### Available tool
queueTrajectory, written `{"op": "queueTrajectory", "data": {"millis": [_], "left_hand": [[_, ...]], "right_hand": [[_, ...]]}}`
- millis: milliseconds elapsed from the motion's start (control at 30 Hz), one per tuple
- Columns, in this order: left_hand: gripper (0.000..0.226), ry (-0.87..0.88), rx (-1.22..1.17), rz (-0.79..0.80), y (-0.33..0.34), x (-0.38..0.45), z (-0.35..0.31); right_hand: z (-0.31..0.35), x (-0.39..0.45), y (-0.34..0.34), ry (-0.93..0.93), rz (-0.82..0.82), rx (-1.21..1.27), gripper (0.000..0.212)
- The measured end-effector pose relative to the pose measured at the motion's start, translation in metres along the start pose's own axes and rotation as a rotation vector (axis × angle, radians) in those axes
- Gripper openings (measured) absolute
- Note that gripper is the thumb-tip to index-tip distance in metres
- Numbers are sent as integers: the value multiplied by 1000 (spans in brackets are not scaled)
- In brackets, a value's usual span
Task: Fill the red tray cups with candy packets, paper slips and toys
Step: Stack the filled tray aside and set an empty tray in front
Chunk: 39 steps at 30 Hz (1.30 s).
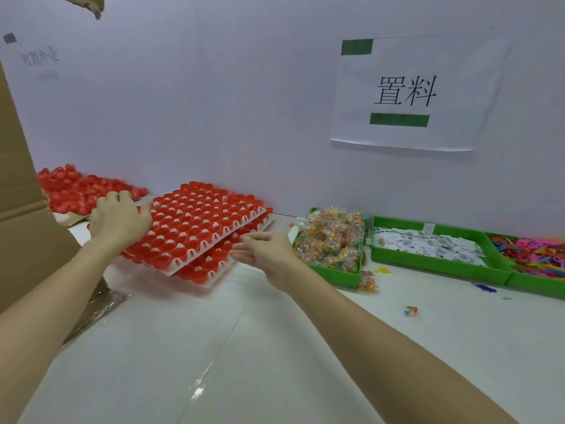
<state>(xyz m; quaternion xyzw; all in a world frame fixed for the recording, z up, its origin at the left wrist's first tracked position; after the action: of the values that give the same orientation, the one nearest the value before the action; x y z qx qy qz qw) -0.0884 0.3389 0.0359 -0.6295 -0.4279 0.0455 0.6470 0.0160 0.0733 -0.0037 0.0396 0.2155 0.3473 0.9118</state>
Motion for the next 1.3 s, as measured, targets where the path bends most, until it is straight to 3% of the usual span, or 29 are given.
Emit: {"op": "queueTrajectory", "data": {"millis": [200,300,500,700,933,1100,1300], "left_hand": [[81,-224,-93,276,43,41,44],[84,-298,-167,278,55,58,58],[79,-251,-4,269,59,85,79],[74,-320,-183,389,72,87,73],[68,-321,-107,307,78,89,81],[62,-315,-73,270,70,90,83],[55,-319,-146,198,60,86,76]], "right_hand": [[-6,28,32,111,42,62,25],[-8,36,36,150,62,104,30],[-7,50,38,146,50,137,28],[-11,68,33,112,34,120,30],[-9,76,32,83,22,61,29],[-11,78,34,66,-9,79,17],[-1,68,31,-22,3,102,22]]}}
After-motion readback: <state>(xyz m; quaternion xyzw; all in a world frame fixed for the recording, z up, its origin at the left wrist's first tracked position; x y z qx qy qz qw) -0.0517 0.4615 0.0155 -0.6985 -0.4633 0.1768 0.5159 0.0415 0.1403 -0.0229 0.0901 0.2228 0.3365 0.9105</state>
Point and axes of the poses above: each hand's wrist, its own x-axis towards the middle knuckle, its own y-axis out of the palm, z = x × y, the point moved 2 cm from there along x, towards the middle knuckle, and after that the axes turned 12 degrees about y, right-handed, at the moved point
